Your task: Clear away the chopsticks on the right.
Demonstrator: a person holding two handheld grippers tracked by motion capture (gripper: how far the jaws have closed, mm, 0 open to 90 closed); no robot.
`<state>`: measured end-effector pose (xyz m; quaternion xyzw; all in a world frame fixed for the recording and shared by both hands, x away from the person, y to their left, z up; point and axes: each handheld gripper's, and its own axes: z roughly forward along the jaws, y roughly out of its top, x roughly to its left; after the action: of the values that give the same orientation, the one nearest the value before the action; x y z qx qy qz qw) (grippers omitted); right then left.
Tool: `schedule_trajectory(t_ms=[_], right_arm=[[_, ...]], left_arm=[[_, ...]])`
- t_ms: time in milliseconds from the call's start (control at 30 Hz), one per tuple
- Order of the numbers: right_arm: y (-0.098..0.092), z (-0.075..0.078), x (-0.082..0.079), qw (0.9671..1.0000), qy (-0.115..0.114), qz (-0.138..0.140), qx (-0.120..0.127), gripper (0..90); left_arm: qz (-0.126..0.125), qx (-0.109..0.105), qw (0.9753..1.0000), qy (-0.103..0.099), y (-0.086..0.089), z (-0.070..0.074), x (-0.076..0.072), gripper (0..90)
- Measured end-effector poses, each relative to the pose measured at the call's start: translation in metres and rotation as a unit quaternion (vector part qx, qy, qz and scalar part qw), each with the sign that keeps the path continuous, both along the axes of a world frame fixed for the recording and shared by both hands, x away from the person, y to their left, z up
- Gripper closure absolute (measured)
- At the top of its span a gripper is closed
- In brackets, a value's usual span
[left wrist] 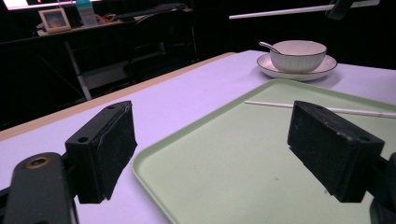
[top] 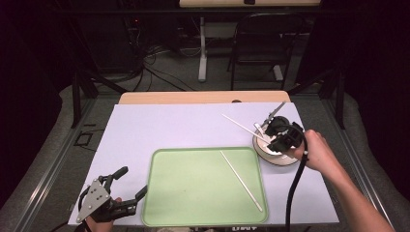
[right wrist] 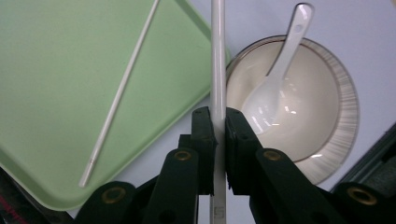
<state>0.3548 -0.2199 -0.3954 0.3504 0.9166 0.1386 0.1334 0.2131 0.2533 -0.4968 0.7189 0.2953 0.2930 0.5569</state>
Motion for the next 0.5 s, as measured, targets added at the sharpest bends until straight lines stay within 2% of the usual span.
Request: schedule_trajectory(t_ms=[33, 133, 167, 267, 300, 333, 400, 467, 500], right_arm=[[0.001, -0.002, -0.003, 1.0000, 0.006, 0.001, -0.004, 83.6], [0.004, -0.019, -0.013, 0.9998, 0.005, -0.002, 0.017, 83.6], [0.005, -0.025, -0.017, 0.9997, 0.018, -0.003, 0.018, 83.6], [0.006, -0.041, -0.022, 0.9989, 0.024, -0.010, 0.040, 83.6], [0.006, -0.047, -0.024, 0.9988, 0.031, -0.008, 0.037, 83.6], [0.006, -0.057, -0.025, 0.9980, 0.029, -0.012, 0.055, 83.6], [0.007, -0.066, -0.025, 0.9980, 0.035, -0.021, 0.049, 83.6], [0.007, -0.072, -0.026, 0.9967, 0.043, -0.026, 0.063, 83.6], [0.007, -0.074, -0.027, 0.9967, 0.047, -0.029, 0.061, 83.6]], left_arm=[[-0.001, 0.000, 1.0000, 0.000, 0.000, 0.000, 0.000, 15.3], [0.001, -0.003, 1.0000, 0.000, 0.001, 0.000, -0.001, 15.3], [0.002, -0.002, 1.0000, 0.000, 0.001, 0.000, -0.001, 15.3], [0.001, 0.001, 1.0000, 0.000, 0.000, 0.000, -0.001, 15.3], [-0.002, 0.003, 1.0000, 0.001, 0.000, 0.000, 0.000, 15.3], [-0.003, 0.003, 1.0000, 0.001, 0.000, 0.000, 0.000, 15.3], [-0.002, 0.001, 1.0000, 0.001, 0.000, 0.000, 0.000, 15.3], [-0.001, 0.001, 1.0000, -0.001, 0.000, 0.000, -0.001, 15.3], [-0.001, 0.002, 1.0000, 0.000, 0.000, 0.000, 0.000, 15.3]])
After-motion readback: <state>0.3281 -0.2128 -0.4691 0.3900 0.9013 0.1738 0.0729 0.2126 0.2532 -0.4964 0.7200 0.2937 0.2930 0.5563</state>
